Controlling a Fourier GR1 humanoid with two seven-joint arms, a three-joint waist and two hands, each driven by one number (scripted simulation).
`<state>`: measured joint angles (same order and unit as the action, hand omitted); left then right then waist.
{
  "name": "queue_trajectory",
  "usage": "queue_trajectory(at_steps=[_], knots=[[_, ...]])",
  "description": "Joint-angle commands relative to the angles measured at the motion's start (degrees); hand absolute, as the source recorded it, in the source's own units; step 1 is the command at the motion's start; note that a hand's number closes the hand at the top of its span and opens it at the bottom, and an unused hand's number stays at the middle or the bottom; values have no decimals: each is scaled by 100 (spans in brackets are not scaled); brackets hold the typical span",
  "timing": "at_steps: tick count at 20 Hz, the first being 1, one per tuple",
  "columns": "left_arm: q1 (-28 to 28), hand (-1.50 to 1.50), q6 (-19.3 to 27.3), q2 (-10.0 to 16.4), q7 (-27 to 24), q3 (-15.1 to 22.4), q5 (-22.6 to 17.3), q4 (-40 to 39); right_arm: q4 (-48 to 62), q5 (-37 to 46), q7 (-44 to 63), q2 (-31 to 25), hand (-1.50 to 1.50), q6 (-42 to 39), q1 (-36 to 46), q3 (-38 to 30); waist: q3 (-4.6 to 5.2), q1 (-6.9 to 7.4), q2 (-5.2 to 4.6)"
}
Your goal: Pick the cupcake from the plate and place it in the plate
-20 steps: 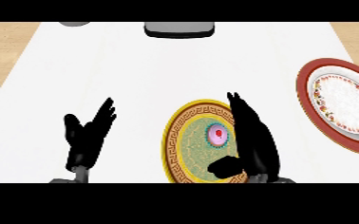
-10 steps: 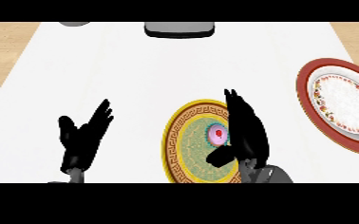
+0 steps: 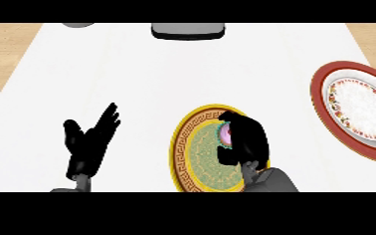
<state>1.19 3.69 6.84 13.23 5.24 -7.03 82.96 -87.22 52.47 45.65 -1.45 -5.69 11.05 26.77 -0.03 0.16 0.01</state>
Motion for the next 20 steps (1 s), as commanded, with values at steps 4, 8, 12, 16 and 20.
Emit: queue_trajectory(at_steps=[4, 8, 12, 16, 20], knots=[[455, 0, -234, 9, -179, -49, 29, 209, 94, 523, -367, -16, 150, 99, -168, 111, 2, 1, 4], [329, 0, -71, -148, -12, -6, 167, 309, -526, 639, -465, -268, 150, -35, -430, -6, 2, -14, 7], [-61, 0, -205, 47, 13, -206, 77, -64, -666, 1131, -721, -110, 150, 1088, -21, 71, 2, -46, 20], [106, 0, -44, -165, -99, -39, 233, -24, 670, 1604, 157, 138, 150, 2288, 599, -317, 0, 61, -14], [-177, 0, -196, -46, 55, -173, 80, -68, 1057, 2345, 1329, 142, 150, 3075, 1348, -308, 3, 92, -22]])
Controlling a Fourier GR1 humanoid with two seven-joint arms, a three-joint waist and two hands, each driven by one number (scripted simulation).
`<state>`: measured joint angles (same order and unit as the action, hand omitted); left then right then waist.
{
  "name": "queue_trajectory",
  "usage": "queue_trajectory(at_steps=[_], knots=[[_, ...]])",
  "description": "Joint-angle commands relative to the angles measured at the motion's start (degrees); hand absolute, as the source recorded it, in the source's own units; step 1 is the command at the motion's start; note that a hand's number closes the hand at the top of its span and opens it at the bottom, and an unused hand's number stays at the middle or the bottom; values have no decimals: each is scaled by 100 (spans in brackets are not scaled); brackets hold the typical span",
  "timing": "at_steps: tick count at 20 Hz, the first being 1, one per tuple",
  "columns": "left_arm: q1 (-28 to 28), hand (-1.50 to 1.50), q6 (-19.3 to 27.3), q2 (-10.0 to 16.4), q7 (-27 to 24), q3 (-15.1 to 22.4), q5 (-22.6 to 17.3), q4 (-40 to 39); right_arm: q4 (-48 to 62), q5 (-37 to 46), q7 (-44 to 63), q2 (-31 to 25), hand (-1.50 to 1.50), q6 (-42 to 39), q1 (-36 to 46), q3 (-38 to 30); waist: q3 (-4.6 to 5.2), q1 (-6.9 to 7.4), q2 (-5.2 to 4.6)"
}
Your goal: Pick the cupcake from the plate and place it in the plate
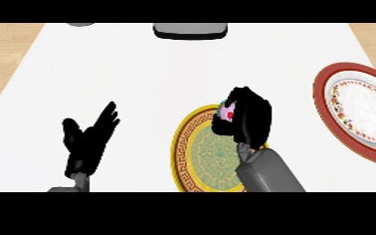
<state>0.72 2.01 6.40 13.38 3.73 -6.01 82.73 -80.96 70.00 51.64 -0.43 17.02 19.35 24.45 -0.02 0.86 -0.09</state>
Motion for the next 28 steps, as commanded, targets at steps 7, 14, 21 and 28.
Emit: queue_trajectory(at_steps=[7, 14, 21, 28], knots=[[-231, 0, 165, -93, 126, -88, 42, -156, 154, 1369, 1542, 42, 150, 1331, 863, -535, 2, -93, 3], [-45, 0, 218, -224, -103, 56, 181, -173, -740, 1356, 1171, 37, 150, 2137, 72, -1458, -3, -169, 12], [5, 0, -12, -102, -146, -51, 54, -168, -493, 408, 17, -630, 150, 3341, -609, -2365, -2, -97, -1], [169, 0, 69, -214, -44, 86, 136, 75, 551, -966, -939, -1882, 150, 3771, -176, -3474, -5, -42, -9]])
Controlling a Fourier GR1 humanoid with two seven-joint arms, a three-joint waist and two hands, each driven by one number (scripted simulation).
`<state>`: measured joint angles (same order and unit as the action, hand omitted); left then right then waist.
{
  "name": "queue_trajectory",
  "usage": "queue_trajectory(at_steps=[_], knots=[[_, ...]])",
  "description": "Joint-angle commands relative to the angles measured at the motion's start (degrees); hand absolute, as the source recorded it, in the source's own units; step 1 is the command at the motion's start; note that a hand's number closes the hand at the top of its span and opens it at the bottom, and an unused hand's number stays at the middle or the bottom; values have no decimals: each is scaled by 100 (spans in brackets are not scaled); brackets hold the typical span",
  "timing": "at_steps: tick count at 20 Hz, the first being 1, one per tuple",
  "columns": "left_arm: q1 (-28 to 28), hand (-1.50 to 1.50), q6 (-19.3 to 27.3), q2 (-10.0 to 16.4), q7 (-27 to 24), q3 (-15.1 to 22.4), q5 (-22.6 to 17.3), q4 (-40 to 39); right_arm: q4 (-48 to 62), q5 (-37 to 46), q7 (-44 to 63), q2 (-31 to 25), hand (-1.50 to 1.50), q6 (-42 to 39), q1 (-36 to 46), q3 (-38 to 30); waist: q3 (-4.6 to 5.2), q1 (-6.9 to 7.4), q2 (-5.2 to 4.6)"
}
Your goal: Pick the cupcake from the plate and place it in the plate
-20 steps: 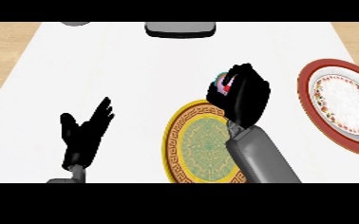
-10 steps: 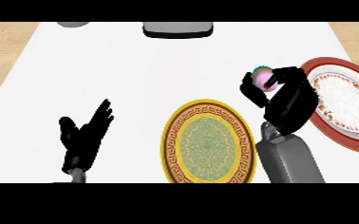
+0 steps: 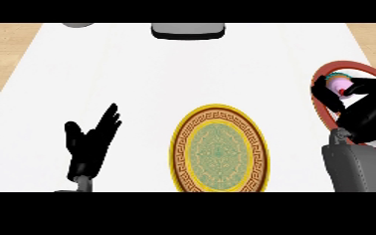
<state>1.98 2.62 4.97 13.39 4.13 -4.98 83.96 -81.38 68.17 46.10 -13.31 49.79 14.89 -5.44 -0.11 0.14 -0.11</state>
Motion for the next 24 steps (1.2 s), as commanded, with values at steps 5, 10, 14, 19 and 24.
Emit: queue_trajectory(at_steps=[5, 10, 14, 19, 24], knots=[[130, 0, -146, 112, 121, -13, -29, 169, 1574, -2555, -1947, -1141, 150, 1257, -36, -629, -5, 54, -5], [-123, 0, -235, 169, 163, -217, -150, 17, 2522, -4104, -3432, -1659, 150, 866, 514, -1033, -1, 49, -7], [-86, 0, -87, 26, 108, -14, 51, 25, 3560, -4476, -3346, -1983, 150, 35, 716, -1467, -12, 134, -35], [-150, 0, -76, -117, -30, 155, 172, -109, 4817, -4536, -3573, -2166, -150, -1090, 1165, -1357, -19, 247, -74], [-27, 0, -170, -28, -125, 30, 71, -88, 5415, -5278, -5272, -2235, -150, -1537, 1310, -2018, -32, 225, -80]])
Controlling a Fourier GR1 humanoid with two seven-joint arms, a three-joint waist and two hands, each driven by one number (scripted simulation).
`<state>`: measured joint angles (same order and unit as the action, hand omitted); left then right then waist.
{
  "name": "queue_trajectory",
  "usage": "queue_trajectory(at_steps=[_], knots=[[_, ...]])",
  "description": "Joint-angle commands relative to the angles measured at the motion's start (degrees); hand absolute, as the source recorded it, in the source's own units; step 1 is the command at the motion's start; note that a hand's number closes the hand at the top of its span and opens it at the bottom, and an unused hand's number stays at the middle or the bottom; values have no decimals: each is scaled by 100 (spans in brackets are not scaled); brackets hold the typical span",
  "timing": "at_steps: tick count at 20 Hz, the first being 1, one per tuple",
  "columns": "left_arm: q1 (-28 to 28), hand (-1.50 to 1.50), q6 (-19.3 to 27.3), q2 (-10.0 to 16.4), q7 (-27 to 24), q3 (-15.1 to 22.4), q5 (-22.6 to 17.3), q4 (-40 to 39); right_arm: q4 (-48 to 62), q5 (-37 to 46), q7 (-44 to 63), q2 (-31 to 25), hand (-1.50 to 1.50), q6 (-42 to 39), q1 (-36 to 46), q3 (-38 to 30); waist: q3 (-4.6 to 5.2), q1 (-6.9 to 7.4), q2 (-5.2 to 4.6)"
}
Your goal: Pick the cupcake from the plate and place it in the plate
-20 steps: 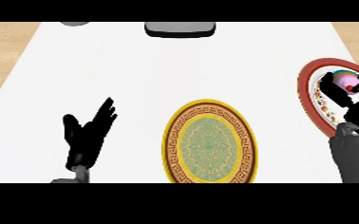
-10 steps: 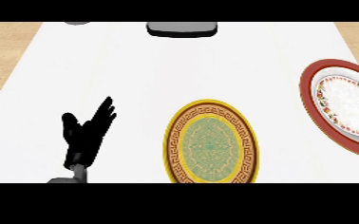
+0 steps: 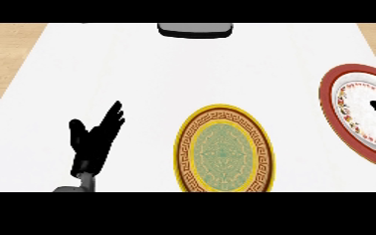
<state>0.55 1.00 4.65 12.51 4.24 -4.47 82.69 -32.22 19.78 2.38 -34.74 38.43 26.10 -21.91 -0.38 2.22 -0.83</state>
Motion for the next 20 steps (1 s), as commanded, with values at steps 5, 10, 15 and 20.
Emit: queue_trajectory(at_steps=[5, 10, 15, 20], knots=[[8, 0, 108, -46, 241, -23, -27, 208, 286, -1231, -2357, 82, -150, -355, 178, -1154, -9, -62, 19], [-55, 0, 195, -75, 521, -5, -2, 299, 519, -1928, -3017, 125, -150, -439, 346, -1853, 14, -108, 44], [-192, 0, 94, 143, 537, -278, -107, 239, 533, -2520, -3591, -39, -150, -1890, -602, -2195, 28, -256, 83], [43, 0, -9, -66, -410, -276, -25, -580, 200, -2781, -3544, 130, -150, -2971, -1125, -2038, 44, -297, 94]])
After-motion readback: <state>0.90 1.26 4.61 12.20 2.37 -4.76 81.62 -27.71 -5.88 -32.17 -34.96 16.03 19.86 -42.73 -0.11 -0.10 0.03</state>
